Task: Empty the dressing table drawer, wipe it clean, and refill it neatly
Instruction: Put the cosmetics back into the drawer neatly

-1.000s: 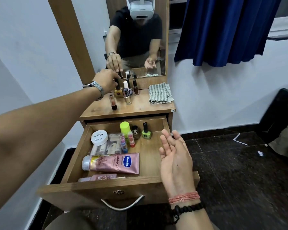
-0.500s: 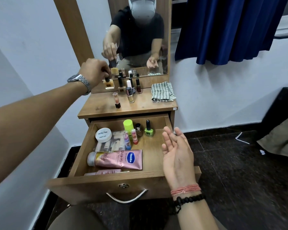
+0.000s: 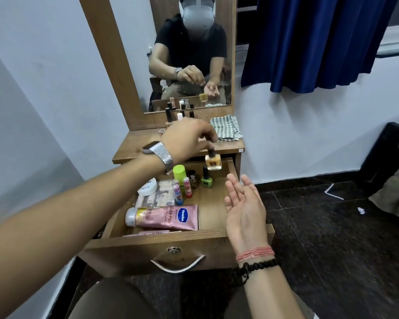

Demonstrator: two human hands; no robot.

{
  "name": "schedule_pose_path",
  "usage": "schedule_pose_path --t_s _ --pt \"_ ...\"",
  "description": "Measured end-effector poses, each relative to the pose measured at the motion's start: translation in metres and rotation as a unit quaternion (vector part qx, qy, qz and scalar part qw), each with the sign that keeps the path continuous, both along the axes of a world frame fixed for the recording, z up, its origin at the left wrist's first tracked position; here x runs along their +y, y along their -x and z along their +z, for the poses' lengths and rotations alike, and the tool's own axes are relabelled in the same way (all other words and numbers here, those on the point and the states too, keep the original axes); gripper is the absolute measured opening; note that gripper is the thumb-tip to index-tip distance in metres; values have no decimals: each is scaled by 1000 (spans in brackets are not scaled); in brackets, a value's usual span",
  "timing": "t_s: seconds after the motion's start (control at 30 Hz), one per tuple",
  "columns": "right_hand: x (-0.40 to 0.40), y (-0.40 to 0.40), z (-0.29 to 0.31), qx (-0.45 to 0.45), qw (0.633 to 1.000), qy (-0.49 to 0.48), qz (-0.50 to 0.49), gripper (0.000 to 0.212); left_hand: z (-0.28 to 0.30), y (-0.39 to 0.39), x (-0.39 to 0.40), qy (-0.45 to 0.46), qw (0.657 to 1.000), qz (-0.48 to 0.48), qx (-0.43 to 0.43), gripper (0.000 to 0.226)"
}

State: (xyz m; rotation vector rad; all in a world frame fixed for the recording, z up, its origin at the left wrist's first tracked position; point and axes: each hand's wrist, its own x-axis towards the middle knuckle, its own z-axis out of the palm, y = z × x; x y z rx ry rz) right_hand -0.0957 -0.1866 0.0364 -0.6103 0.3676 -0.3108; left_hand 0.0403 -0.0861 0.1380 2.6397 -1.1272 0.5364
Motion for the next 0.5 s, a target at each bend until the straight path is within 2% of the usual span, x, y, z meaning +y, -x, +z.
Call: schedule_pose_path --t_s 0.17,0.5 --pt "0 -2 -1 -2 1000 -11 -2 25 -47 -2 -23 -74 997 16 19 17" --pt "-2 -6 -5 -2 1000 -21 -9 23 -92 -27 -37 -80 995 47 44 18"
